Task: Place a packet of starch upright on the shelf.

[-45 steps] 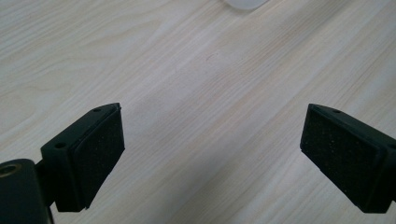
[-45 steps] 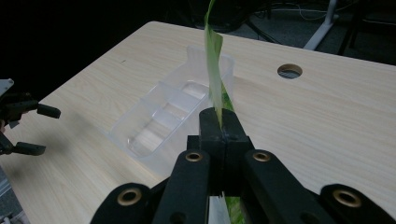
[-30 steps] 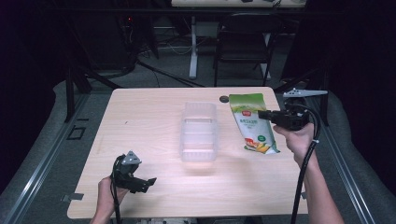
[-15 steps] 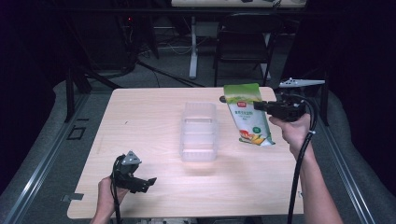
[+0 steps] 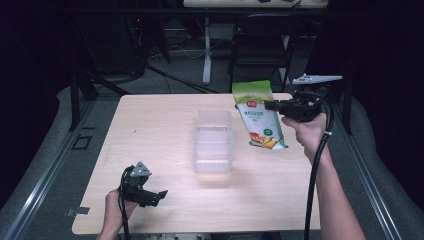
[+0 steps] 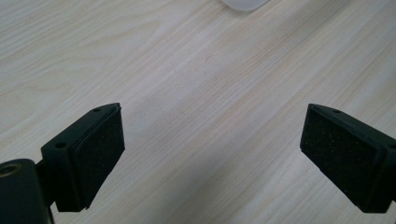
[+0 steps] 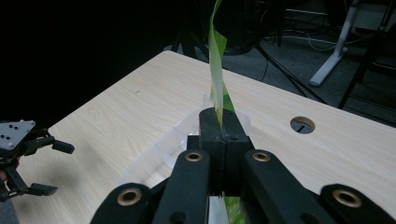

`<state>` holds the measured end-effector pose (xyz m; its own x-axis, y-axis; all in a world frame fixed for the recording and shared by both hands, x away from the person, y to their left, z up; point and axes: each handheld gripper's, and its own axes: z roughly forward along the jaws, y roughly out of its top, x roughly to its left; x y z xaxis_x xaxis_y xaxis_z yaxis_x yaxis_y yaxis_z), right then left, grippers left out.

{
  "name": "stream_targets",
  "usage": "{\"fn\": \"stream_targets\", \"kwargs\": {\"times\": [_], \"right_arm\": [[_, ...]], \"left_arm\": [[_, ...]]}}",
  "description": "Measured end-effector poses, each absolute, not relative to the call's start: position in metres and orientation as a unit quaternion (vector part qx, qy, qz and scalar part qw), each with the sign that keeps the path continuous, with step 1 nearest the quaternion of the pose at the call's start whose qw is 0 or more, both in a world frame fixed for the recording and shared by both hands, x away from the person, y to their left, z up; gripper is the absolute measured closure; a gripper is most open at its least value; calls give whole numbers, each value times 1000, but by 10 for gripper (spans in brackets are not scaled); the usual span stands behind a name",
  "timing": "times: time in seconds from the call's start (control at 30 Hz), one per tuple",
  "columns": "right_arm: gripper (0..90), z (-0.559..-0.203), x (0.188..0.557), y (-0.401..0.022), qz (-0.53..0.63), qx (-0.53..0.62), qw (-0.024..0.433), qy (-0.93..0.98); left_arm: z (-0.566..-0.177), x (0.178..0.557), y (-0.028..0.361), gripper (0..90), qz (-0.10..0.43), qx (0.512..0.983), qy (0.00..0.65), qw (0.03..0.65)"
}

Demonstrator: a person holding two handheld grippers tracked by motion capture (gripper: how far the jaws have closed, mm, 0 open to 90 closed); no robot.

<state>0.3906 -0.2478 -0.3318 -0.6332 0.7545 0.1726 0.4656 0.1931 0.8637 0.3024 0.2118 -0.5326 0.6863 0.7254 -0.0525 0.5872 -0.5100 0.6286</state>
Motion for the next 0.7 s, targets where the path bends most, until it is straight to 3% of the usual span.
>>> {"fn": "stream_targets", "kwargs": {"times": [0.7], "right_arm": [[900,-310,399,-206,510,362,138,768]], "left_arm": [[-533,302,210,64,108,862,380,317]]}}
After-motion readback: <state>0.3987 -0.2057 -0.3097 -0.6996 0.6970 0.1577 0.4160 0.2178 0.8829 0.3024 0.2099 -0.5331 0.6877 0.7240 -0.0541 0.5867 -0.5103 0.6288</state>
